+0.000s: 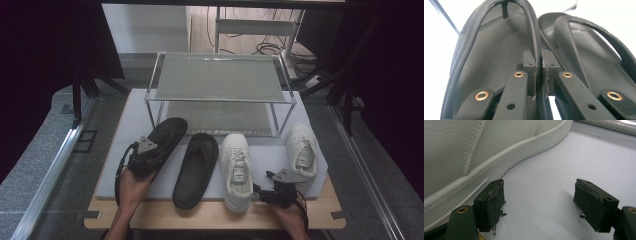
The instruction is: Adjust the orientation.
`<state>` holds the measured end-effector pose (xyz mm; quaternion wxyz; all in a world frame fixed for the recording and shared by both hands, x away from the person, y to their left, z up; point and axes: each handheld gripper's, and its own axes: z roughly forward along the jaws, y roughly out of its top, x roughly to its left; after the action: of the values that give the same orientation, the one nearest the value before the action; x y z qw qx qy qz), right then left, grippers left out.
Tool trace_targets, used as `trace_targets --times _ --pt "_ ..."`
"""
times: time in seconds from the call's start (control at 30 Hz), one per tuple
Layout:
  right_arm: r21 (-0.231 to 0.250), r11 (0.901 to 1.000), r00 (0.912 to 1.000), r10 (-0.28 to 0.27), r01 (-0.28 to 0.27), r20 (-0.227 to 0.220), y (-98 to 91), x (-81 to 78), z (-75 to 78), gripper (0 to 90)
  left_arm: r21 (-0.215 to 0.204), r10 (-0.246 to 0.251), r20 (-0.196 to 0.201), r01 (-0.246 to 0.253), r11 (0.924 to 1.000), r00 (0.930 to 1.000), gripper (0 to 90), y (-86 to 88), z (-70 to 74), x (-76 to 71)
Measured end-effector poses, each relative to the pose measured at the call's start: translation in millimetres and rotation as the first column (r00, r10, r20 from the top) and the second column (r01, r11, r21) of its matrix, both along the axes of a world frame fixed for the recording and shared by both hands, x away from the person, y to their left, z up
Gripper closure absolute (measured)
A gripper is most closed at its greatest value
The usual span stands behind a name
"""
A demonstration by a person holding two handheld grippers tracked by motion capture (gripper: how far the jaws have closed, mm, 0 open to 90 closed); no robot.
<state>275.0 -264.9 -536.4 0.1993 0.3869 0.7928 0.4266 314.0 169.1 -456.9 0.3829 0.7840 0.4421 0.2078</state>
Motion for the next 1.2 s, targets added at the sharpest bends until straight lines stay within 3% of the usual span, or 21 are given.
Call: trace_targets --times 0.27,0.6,0.8,1.1,1.2 --pt "0.000 1.0000 1.0000 0.000 0.000 0.000 0.0 0.0 0.0 24.6 -0.004 0.030 -0.001 -0.030 0.9995 0.9995 83.1 -16.3 -3.8 30.4" --pt "0.001 1.0000 1.0000 0.000 0.000 -0.001 -0.2 0.1 0.0 24.5 0.026 0.073 0.033 -0.074 0.9969 0.9968 83.1 -38.0 -7.8 67.4" --pt "0.002 1.0000 1.0000 0.001 -0.001 -0.002 -0.3 0.1 0.0 24.5 0.047 0.110 0.033 -0.112 0.9926 0.9933 83.1 -45.0 -13.5 88.8" --pt "0.006 1.0000 1.0000 0.001 -0.001 0.000 -0.3 0.2 -0.1 24.4 0.096 0.172 0.007 -0.172 0.9803 0.9850 82.6 -58.3 -27.0 119.7" --pt "0.005 1.0000 1.0000 0.002 -0.002 0.001 -0.4 0.3 -0.2 24.4 0.106 0.169 -0.020 -0.166 0.9804 0.9854 82.2 -61.1 -30.6 127.7"
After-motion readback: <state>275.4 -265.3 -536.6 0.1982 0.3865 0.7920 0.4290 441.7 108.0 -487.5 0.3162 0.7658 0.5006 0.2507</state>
